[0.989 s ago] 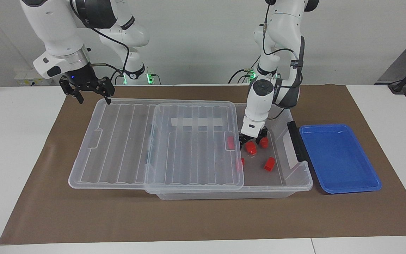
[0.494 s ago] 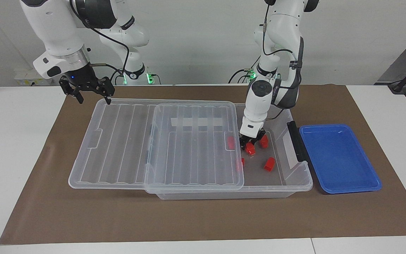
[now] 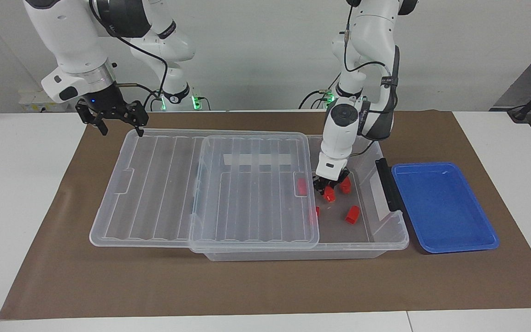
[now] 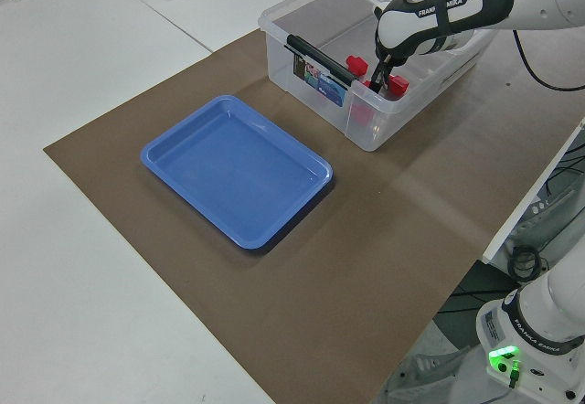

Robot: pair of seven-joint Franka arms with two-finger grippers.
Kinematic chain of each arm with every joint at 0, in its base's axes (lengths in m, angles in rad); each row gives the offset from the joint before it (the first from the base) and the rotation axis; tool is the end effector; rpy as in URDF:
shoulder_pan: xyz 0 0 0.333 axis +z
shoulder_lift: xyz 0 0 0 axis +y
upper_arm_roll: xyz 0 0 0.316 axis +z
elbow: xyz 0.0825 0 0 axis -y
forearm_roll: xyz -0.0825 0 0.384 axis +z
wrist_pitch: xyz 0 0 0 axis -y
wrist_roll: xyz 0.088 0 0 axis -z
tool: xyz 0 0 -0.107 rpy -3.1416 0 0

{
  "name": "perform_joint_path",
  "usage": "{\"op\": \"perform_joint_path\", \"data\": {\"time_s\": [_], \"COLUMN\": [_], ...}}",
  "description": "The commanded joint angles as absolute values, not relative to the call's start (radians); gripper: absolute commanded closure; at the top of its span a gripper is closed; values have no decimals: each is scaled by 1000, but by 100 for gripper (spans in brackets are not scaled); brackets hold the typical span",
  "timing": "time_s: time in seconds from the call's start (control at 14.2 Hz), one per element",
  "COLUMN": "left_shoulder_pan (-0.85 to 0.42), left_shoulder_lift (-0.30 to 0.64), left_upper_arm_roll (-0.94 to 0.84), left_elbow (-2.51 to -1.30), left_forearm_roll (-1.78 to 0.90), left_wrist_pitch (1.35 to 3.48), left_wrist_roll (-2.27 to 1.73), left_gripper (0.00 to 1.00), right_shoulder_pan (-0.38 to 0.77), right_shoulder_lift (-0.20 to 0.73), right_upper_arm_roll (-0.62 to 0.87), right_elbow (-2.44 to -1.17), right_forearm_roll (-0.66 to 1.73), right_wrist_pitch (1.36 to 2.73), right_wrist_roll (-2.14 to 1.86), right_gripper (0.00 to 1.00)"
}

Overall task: Place red block in blue tray from box
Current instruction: 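Grasp one red block inside the box with the left gripper, then lift the red block and carry it over the blue tray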

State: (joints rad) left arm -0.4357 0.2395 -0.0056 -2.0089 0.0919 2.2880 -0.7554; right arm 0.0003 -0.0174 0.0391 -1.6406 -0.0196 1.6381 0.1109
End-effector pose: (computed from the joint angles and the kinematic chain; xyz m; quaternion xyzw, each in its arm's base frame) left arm 0.5418 -0.2535 0.3406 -0.9911 -0.1272 -0.0358 0.0174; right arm 0.5540 0.0200 0.6070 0.9993 -0.0352 0.0082 0.0095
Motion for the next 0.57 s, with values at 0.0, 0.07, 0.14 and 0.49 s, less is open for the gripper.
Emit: {"op": "perform_joint_path", "data": {"time_s": [0.0,0.07,0.14,0.49], "left_shoulder_pan": [-417,-413,-408,-332], "left_shoulder_lift": [209,206,196,172], "left_upper_arm_roll": [6,6,8,12], "left_elbow": [-1864,-1818,-1780,-1607], "left_forearm_roll": [107,100,94,35], "left_wrist_pitch": [2059,1993,1936,1686], "left_wrist_roll": [-707,-693,-674,-530], "left_gripper": [84,84,84,84], "right_shoulder_pan": [-9,-9,-9,-9], "right_shoulder_lift": [-20,-20,-20,-20], "right_upper_arm_roll": [44,44,44,44], "right_elbow": [-1643,-1643,-1643,-1643], "right_forearm_roll": [-8,-8,-8,-8], "right_wrist_pitch": [1629,1629,1629,1629], "right_wrist_roll": [123,123,123,123], "right_gripper": [0,0,0,0]}}
